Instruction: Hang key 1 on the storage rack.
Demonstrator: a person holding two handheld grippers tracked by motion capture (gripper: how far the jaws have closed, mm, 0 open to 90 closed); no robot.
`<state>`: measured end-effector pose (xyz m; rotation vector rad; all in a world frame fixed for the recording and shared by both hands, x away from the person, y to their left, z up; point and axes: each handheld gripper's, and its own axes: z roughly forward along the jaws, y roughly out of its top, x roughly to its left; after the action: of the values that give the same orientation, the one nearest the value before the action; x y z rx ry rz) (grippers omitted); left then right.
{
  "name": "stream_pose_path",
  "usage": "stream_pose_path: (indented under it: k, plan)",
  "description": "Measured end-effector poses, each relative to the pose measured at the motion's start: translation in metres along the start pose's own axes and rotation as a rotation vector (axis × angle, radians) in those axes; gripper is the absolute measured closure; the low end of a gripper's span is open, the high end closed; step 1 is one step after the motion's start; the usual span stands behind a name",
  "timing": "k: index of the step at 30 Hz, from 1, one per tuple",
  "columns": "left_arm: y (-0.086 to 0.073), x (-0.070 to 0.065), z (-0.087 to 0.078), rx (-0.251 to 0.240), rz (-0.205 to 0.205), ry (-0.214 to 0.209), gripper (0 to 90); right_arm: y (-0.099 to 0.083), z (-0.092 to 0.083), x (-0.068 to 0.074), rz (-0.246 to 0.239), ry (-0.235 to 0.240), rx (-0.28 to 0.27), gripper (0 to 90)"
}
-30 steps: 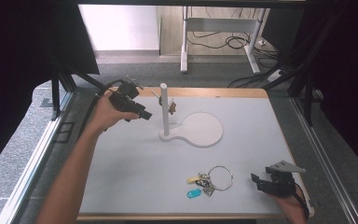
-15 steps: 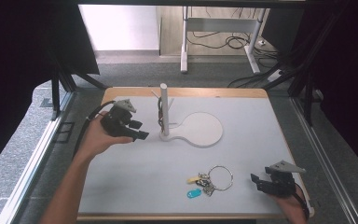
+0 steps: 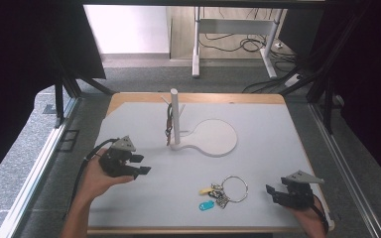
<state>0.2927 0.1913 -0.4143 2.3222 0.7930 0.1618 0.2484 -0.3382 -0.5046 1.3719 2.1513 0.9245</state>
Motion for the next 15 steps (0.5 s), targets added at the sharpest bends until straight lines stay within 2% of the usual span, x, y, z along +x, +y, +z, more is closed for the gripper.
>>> stream_pose_path:
  k: [7,8,12,15]
  plan:
    - [-0.024,-0.009,0.01,0.007,-0.008,-0.008,48.7,0.0,0.0,-0.001,0.004,0.001,-0.001,32.5]
    - [-0.027,-0.01,0.012,0.002,-0.021,-0.01,48.7,0.0,0.0,-0.001,0.004,0.001,0.0,32.5]
    - [-0.033,-0.008,0.014,0.015,-0.029,-0.005,48.6,0.0,0.0,0.0,0.001,0.0,-0.001,32.5]
    - [-0.036,-0.008,0.013,0.006,-0.033,-0.009,48.6,0.002,-0.001,0.001,-0.002,-0.001,-0.004,32.5]
